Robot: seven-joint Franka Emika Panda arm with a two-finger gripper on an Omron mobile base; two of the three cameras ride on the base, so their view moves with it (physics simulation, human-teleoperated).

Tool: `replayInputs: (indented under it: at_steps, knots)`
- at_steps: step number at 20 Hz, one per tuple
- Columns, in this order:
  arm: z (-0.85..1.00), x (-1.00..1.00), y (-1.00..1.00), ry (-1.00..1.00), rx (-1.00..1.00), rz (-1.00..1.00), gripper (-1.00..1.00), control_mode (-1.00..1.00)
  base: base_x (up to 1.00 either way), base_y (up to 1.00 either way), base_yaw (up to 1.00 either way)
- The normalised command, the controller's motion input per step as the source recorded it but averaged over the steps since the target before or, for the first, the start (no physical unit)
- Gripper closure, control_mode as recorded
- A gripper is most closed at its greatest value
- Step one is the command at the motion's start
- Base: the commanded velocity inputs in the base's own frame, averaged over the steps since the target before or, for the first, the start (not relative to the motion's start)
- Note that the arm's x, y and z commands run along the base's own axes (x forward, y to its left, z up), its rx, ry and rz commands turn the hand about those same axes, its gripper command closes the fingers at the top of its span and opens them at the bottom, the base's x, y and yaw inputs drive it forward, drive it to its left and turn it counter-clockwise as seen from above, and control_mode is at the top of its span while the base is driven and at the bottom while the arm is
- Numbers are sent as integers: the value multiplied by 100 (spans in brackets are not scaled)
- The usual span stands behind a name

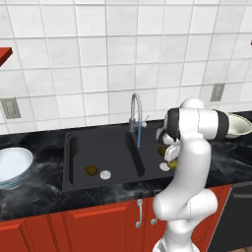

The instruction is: Pick the avocados from the sink and place them in one bowl. Place the orange in the other bowl. Then turn off the sink faucet.

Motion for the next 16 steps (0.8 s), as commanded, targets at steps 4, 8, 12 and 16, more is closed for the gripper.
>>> replayInputs:
  at_steps: [4,8,12,16]
  knots:
    - [-20,29,-11,0,3,4,-100,-100,0,0,0]
    - [-23,30,-8,0,3,3,-100,-100,0,0,0]
    - [-23,26,-3,-1,3,4,-100,-100,0,0,0]
    - [-25,14,-3,-1,2,5,-100,-100,0,0,0]
